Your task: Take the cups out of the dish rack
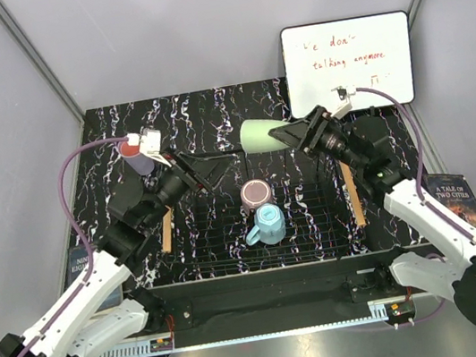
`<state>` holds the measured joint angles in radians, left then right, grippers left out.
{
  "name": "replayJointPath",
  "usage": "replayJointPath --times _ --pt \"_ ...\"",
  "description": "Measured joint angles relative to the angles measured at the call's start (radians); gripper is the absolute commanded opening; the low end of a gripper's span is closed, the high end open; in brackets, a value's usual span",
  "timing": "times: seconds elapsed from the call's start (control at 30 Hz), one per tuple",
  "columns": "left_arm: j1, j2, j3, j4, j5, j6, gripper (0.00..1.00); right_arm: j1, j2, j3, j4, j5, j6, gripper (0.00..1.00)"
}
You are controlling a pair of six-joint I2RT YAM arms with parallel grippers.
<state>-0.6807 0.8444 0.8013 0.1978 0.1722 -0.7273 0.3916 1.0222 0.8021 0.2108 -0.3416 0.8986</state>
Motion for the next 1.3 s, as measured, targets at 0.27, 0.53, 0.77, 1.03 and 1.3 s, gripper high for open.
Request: replayJointPath --times 0.27,0.53,0.77,1.03,1.3 --pt "0.000 0.076 -0.019 0.119 0.077 -0.058 0.64 -0.002 0.065 -0.025 0.355 -0.204 0.173 0.00" --pt "0.002 0.114 -0.019 0.156 0.082 -0.059 0.63 -0.002 0.065 -0.029 0.422 -0.284 0.209 0.00" --pt "0.003 0.164 -0.016 0.197 0.109 -0.075 0.51 0.000 0.068 -0.071 0.434 -0.320 0.229 0.00" --pt "0.003 0.229 -0.015 0.284 0.196 -0.135 0.00 0.000 0.109 -0.102 0.476 -0.340 0.282 0.00" --pt "-0.002 0.230 0.051 0.224 0.246 -0.150 0.00 -0.002 0.079 -0.099 0.456 -0.336 0.306 0.92"
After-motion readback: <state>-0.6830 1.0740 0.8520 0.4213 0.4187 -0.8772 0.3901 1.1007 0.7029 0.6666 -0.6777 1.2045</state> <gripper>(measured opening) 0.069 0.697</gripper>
